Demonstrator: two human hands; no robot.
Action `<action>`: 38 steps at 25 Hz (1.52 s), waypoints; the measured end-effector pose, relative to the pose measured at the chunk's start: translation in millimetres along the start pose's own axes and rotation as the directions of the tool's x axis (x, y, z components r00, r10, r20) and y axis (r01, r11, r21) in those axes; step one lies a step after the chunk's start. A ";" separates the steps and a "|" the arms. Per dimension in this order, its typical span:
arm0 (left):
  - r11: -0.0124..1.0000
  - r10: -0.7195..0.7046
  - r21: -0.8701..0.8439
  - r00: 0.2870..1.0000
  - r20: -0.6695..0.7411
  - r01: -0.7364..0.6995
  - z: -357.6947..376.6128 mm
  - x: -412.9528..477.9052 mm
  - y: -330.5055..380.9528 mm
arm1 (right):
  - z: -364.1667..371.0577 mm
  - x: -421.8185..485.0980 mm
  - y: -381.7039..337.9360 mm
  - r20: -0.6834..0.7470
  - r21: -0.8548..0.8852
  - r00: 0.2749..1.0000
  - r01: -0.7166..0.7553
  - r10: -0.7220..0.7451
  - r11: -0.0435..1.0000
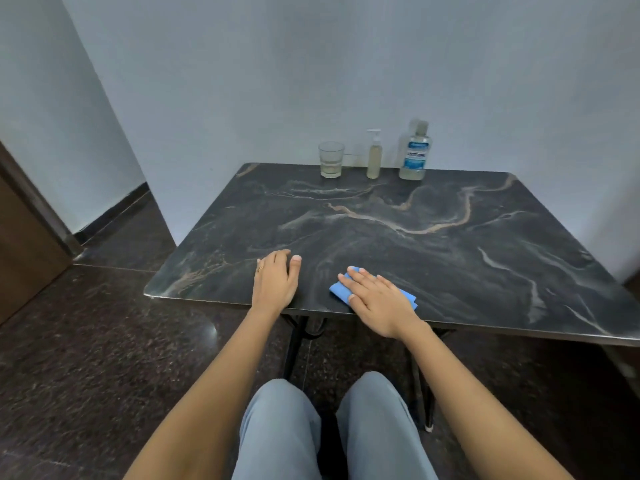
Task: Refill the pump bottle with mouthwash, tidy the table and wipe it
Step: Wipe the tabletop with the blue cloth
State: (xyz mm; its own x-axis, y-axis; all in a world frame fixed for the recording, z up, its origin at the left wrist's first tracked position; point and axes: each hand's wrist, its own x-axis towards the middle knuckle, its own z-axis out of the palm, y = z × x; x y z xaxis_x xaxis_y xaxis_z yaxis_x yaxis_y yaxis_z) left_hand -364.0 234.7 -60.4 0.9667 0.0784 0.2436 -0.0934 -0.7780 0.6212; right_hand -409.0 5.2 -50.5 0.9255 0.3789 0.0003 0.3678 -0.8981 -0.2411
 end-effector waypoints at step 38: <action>0.933 -0.053 -0.358 0.997 -0.049 0.032 48.5 25.8 56.0 | -13.8 5.2 18.9 0.069 -0.033 0.997 0.020 -0.017 0.999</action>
State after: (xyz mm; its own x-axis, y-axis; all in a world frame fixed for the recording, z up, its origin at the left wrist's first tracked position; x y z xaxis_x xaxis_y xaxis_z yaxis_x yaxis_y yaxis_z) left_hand -332.8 162.9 -55.4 0.9574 0.1506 0.2465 -0.1412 -0.5006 0.8541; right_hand -396.0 -12.9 -41.7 0.9104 0.4090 -0.0627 0.3888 -0.8973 -0.2089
